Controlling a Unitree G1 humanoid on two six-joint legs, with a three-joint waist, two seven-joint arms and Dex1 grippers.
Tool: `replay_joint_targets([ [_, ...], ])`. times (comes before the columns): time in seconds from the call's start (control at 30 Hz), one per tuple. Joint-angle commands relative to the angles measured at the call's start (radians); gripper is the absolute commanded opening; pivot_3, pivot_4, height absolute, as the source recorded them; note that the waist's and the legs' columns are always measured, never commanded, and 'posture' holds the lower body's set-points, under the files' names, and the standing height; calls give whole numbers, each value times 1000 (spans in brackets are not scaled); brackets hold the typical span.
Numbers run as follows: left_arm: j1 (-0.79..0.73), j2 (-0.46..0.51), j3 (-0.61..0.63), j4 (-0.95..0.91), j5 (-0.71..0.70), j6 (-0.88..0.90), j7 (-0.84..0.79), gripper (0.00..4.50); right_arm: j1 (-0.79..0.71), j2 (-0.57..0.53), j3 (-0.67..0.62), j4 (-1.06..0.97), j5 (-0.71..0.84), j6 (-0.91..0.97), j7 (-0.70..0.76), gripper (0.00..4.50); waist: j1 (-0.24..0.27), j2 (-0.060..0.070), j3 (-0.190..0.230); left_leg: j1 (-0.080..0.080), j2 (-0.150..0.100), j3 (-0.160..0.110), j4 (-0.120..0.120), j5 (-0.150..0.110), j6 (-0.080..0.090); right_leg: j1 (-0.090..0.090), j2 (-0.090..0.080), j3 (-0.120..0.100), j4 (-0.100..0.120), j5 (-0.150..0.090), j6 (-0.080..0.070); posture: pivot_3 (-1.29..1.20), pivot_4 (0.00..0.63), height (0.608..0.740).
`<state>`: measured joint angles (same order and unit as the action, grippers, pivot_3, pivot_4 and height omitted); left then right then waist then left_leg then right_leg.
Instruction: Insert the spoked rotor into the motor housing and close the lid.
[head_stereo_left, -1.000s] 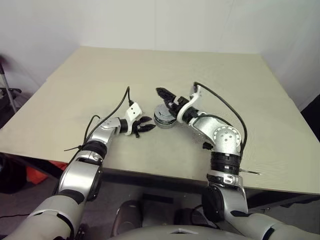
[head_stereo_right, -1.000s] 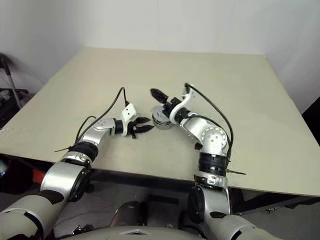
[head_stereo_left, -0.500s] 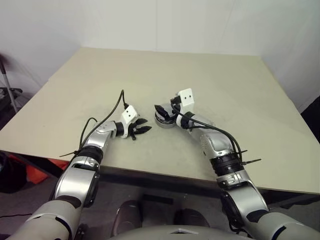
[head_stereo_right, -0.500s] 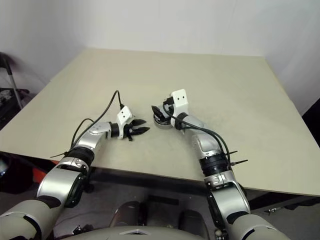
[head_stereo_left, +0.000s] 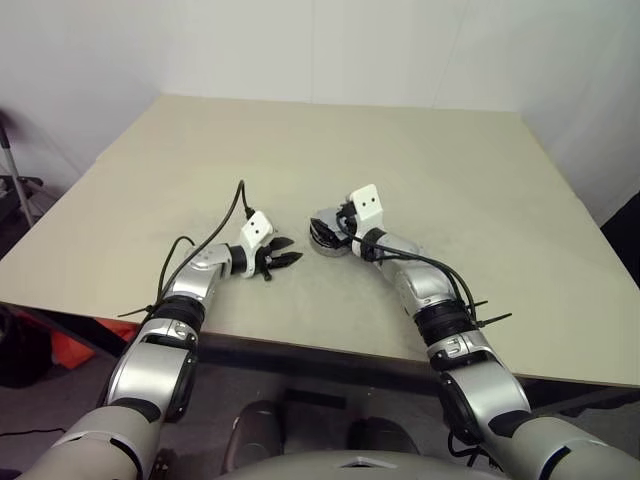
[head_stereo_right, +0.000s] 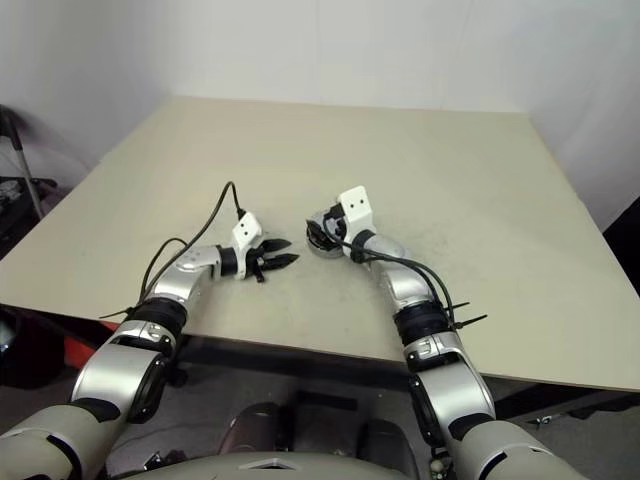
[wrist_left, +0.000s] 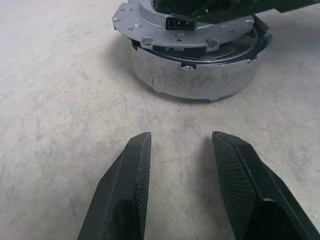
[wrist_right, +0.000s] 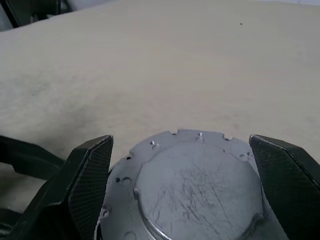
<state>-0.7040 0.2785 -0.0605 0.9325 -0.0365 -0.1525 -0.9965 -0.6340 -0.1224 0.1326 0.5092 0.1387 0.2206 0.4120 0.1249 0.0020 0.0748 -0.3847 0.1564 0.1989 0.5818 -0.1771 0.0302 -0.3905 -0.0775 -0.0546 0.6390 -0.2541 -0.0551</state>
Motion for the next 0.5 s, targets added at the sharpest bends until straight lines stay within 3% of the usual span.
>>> replay_joint_targets([
  [0.03,-14,11,14,-28,-17,-2,5,2046,4,5,1,1,-23,-29,7,4466,0,0,0,0,0,0,0,0,0,0,0,0,0,0,0,0,0,740],
  [0.13,-19,10,14,-24,-17,-4,7,2046,10,1,2,16,-47,-36,-1,3846,0,0,0,0,0,0,0,0,0,0,0,0,0,0,0,0,0,740],
  [0.2,-22,10,14,-21,-17,-5,8,2046,10,0,-5,22,-51,-36,-1,3188,0,0,0,1,0,0,0,0,0,1,0,0,0,0,0,0,0,740],
  [0.5,-22,11,14,-13,-15,-10,12,2046,20,-6,-66,-83,24,17,51,3153,2,0,0,1,0,0,1,0,1,1,0,0,0,0,0,0,0,740],
])
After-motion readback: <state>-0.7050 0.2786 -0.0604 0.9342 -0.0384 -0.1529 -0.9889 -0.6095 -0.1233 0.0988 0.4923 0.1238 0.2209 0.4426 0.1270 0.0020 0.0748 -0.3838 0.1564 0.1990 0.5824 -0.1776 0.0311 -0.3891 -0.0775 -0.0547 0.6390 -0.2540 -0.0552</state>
